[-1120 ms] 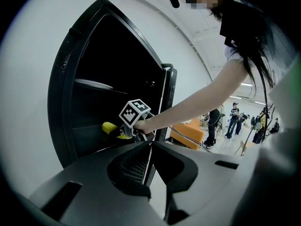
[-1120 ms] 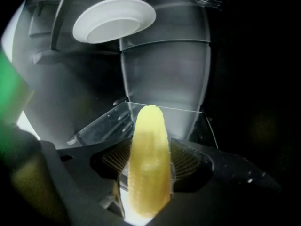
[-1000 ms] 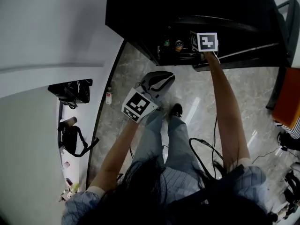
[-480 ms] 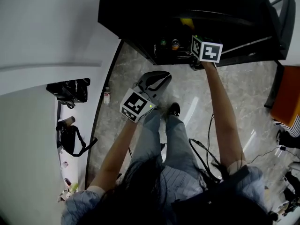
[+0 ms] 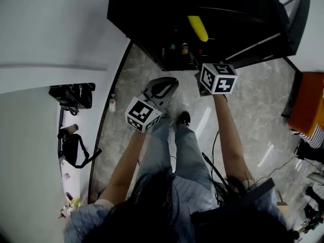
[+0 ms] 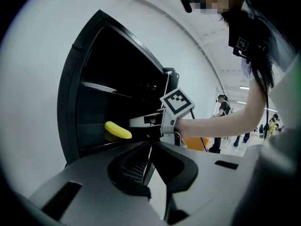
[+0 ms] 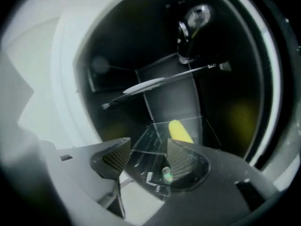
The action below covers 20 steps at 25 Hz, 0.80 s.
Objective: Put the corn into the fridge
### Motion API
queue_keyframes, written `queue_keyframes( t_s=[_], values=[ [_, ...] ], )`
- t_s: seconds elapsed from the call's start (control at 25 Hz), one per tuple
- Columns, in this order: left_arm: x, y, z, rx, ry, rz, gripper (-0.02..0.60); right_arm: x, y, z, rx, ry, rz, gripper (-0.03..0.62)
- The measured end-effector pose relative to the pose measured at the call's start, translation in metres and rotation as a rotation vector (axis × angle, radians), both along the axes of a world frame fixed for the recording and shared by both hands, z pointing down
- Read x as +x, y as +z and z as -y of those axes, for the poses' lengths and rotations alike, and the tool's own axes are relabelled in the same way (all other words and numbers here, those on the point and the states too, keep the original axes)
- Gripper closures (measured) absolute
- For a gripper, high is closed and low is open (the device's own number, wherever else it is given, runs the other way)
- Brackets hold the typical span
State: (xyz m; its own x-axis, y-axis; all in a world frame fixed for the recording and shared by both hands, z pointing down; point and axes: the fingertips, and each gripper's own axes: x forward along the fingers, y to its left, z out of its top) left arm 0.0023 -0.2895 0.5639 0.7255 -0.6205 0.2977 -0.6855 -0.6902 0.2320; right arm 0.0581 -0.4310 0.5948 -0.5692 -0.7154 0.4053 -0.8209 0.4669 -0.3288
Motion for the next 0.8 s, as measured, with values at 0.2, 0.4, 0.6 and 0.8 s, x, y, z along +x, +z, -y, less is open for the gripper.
queue_keyframes(
  t_s=[0.2, 0.4, 0.6, 0.8],
  values=[
    [0.002, -0.014, -0.013, 0.006, -0.026, -0.008, 0.571, -0.004, -0.012, -0.044, -0.008, -0.023, 0.025, 0.336],
    [0.005, -0.029, -0.035, -0.005, -0.045, -0.025, 0.571, 0.0, -0.032, -0.085, -0.013, -0.033, 0.028, 0.336],
    [0.007, -0.048, -0.056, -0.008, -0.07, -0.031, 0.571, 0.007, -0.062, -0.117, -0.015, -0.034, 0.074, 0.338],
    [0.005, -0.083, -0.073, 0.01, -0.115, -0.064, 0.571, 0.016, -0.092, -0.141, -0.003, -0.036, 0.091, 0.338]
  ],
)
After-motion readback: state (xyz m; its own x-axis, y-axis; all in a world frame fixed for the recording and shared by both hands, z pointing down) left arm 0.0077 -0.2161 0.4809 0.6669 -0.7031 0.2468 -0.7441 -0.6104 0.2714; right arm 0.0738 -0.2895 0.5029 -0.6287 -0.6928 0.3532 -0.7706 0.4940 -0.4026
